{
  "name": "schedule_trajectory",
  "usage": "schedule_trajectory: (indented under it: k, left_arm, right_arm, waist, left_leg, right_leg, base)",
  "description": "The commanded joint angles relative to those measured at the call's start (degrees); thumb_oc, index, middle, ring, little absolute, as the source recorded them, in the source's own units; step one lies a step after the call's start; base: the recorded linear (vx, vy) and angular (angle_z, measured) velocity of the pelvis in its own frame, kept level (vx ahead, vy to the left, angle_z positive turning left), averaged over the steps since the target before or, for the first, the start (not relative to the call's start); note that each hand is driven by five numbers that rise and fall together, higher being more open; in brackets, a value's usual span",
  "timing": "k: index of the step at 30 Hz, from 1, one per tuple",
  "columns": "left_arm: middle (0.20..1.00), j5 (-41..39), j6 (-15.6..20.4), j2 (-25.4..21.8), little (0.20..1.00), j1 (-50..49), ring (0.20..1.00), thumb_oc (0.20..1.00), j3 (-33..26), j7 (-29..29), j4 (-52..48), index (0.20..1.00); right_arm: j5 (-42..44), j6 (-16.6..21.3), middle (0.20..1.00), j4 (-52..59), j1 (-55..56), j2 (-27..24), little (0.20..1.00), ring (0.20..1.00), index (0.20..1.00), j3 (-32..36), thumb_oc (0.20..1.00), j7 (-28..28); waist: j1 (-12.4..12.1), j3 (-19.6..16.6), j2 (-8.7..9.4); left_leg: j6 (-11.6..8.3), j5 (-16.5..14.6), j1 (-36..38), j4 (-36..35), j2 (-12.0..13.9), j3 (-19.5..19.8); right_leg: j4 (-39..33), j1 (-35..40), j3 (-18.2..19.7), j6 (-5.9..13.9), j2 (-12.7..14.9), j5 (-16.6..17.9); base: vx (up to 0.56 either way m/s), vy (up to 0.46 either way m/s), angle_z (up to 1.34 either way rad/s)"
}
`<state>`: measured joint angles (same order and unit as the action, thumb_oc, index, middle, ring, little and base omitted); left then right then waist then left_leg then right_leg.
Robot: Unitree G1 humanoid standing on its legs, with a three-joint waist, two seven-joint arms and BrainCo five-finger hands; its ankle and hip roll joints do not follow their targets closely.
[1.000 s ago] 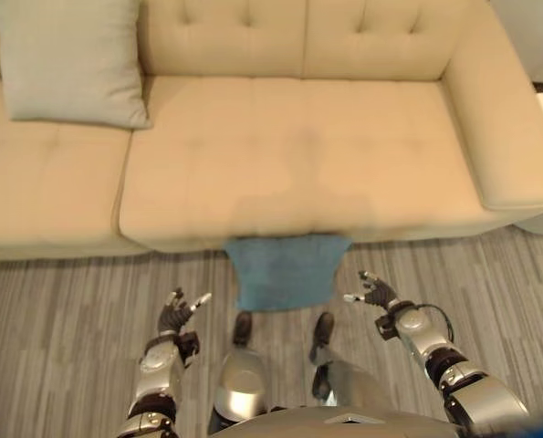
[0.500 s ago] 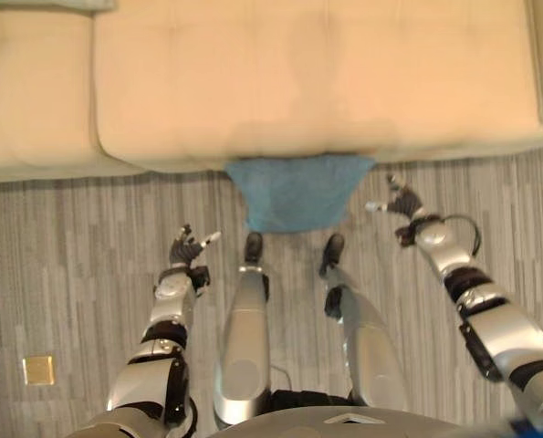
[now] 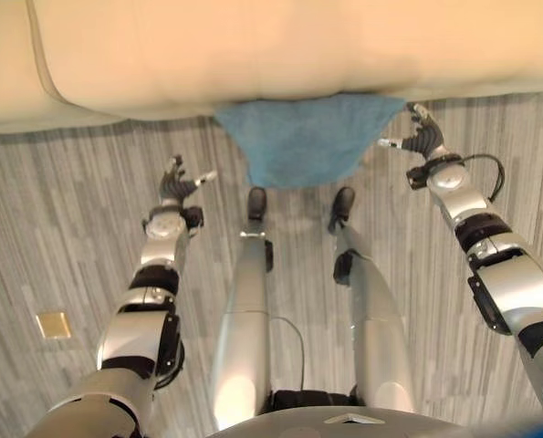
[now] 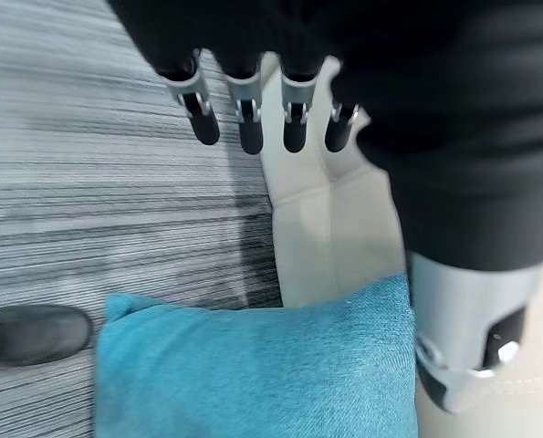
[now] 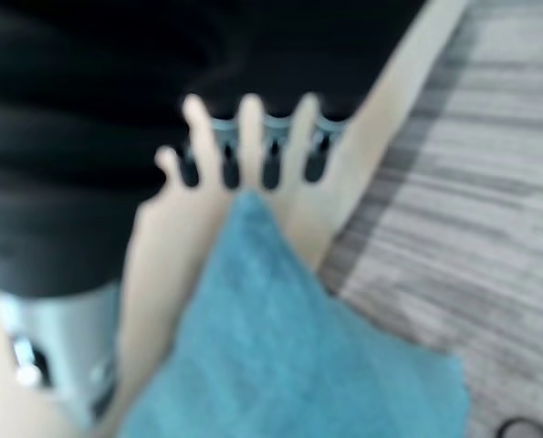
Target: Pick up all the scattered cushions and arrange them neatly on the sofa.
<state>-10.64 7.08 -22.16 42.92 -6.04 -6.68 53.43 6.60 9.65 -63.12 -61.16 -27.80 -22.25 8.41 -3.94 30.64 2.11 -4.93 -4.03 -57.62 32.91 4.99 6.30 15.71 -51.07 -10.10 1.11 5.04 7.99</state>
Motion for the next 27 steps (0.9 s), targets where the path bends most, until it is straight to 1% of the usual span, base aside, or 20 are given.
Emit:
schedule_trajectory:
  k: [1,2,3,6,8,9,11,12,14,16,19,24,27]
  left_arm:
    - [1.0,-1.7,0.83,-1.36,1.0,-0.55,1.0,1.0,-1.96,-1.38,-0.13,1.0]
    - [1.0,-2.25,0.76,-1.55,1.0,1.44,1.0,1.0,-1.73,-1.63,0.81,1.0]
    - [1.0,-2.26,0.77,-1.57,1.0,1.53,1.0,1.0,-1.77,-1.63,0.84,1.0]
    - [1.0,-2.68,0.92,-2.05,1.0,3.34,1.0,1.0,-0.89,-1.81,1.51,1.0]
    - [1.0,-2.62,0.79,-1.98,1.0,4.28,1.0,1.0,-0.2,-1.49,1.62,1.0]
    - [1.0,-2.84,1.02,-2.07,1.0,5.08,1.0,1.0,-0.13,-1.44,1.87,1.0]
    - [1.0,-3.04,1.18,-2.44,1.0,6.03,1.0,1.0,0.18,-1.31,3.0,1.0]
    - [1.0,-3.16,1.11,-2.53,1.0,6.19,1.0,1.0,0.42,-1.06,2.64,1.0]
    - [1.0,-3.18,1.02,-2.45,1.0,6.23,1.0,1.0,0.58,-0.99,1.95,1.0]
    - [1.0,-3.43,1.02,-2.18,1.0,6.09,1.0,1.0,0.02,-1.15,0.99,1.0]
    - [1.0,-3.48,0.75,-1.61,1.0,5.62,1.0,1.0,-0.1,-1.41,-0.43,1.0]
    - [1.0,-3.9,0.45,-1.07,1.0,6.33,1.0,1.0,1.3,-1.62,-1.03,1.0]
    - [1.0,-4.05,0.6,-0.78,1.0,8.35,1.0,1.0,2.64,-1.98,-0.84,1.0]
  right_arm:
    - [2.12,0.76,1.0,-0.08,-1.2,-3.13,1.0,1.0,1.0,-0.87,1.0,-0.34]
    - [2.48,0.51,1.0,-2.23,-3.77,-3.05,1.0,1.0,1.0,-1.83,1.0,-0.02]
    - [2.5,0.55,1.0,-2.33,-3.91,-3.05,1.0,1.0,1.0,-1.86,1.0,-0.04]
    - [2.84,0.31,1.0,-5.84,-7.15,-3.58,1.0,1.0,1.0,-3.15,1.0,0.54]
    - [2.88,-0.12,1.0,-7.79,-8.78,-4.23,1.0,1.0,1.0,-3.23,1.0,1.29]
    - [3.23,-0.48,1.0,-9.46,-10.71,-4.32,1.0,1.0,1.0,-3.2,1.0,1.84]
    - [4.28,-1.11,1.0,-13.19,-14.97,-4.06,1.0,1.0,1.0,-3.39,1.0,3.37]
    - [5.04,-1.26,1.0,-15.97,-17.73,-4.7,1.0,1.0,1.0,-3.83,1.0,5.0]
    - [5.31,-1.27,1.0,-16.38,-18.3,-5.16,1.0,1.0,1.0,-3.77,1.0,5.61]
    - [5.95,-0.99,1.0,-16.36,-18.82,-6.41,1.0,1.0,1.0,-3.1,1.0,7.02]
    - [6.22,-1.19,1.0,-14.79,-18.48,-7.88,1.0,1.0,1.0,-2.05,1.0,7.76]
    - [5.95,-2.89,1.0,-17.45,-17.99,-8.69,1.0,1.0,1.0,-3.08,1.0,6.08]
    - [5.37,-4.01,1.0,-18.91,-18.24,-8.08,1.0,1.0,1.0,-4.22,1.0,4.7]
  waist:
    - [0.52,-0.85,-1.31]
    - [0.66,-0.85,-1.37]
    - [0.68,-0.85,-1.36]
    - [0.7,-0.85,-1.79]
    - [1.4,-0.85,-1.79]
    - [1.83,-0.85,-1.89]
    - [2.41,-0.85,-2.13]
    - [3.05,-0.85,-2.37]
    - [3.32,-0.85,-2.37]
    - [4.06,-0.85,-2.54]
    - [4.99,-0.85,-2.29]
    - [5.05,-0.85,-2.23]
    - [4.95,-0.85,-2.3]
  left_leg:
    - [-9.19,10.33,1.83,-2.84,1.28,10.68]
    - [-9.44,10.21,0.61,-2.55,1.25,11.38]
    - [-9.44,10.2,0.47,-2.47,1.23,11.38]
    - [-10.04,10.49,-1.69,-1.37,0.54,12.31]
    - [-10.07,10.5,-2.95,-0.61,0.17,12.37]
    - [-10.07,10.41,-3.62,-0.36,-0.03,12.21]
    - [-10.07,10.39,-4.63,-0.34,-0.02,11.93]
    - [-10.07,10.65,-5.93,-0.08,-0.41,12.04]
    - [-10.07,10.57,-6.37,0.11,-0.62,12.13]
    - [-10.07,10.86,-6.98,0.37,-0.93,12.22]
    - [-10.07,11.12,-7.15,0.73,-1.38,11.91]
    - [-10.07,11.27,-7.04,0.81,-1.53,12.19]
    - [-10.07,11.24,-7.3,1.15,-1.94,12.59]
  right_leg:
    - [8.41,0.97,11.35,7.05,5.68,2.77]
    - [9.24,-0.7,12.63,7.53,5.58,2.64]
    - [9.33,-0.84,12.64,7.54,5.59,2.61]
    - [11.59,-3.75,14.45,8.92,5.31,3.0]
    - [12.52,-5.53,15.6,9.57,5.64,2.61]
    - [13.37,-6.89,16.24,10.28,5.84,2.72]
    - [13.95,-8.32,16.85,10.73,5.61,2.27]
    - [14.62,-9.87,17.15,11.37,5.76,1.91]
    - [14.72,-10.42,17.42,11.45,5.78,1.68]
    - [15.65,-11.61,17.96,12.25,5.53,1.79]
    - [16.56,-12.48,18.61,12.55,5.67,1.65]
    - [17.89,-13.74,18.69,12.79,5.56,1.4]
    - [18.82,-14.89,18.81,13.08,5.63,1.79]
  base:
    - [0.02,0.031,0.04]
    - [0.01,0.037,0.03]
    - [0.01,0.041,0.06]
    - [0.01,0.039,0.04]
    - [0.01,0.027,0.04]
    - [0.0,0.076,0.12]
    - [-0.02,0.077,0.08]
    - [0.0,0.054,-0.03]
    - [0.0,0.021,-0.01]
    - [-0.01,0.03,0.07]
    - [0.0,0.013,0.03]
    - [0.0,-0.017,0.0]
    - [0.0,-0.01,0.0]
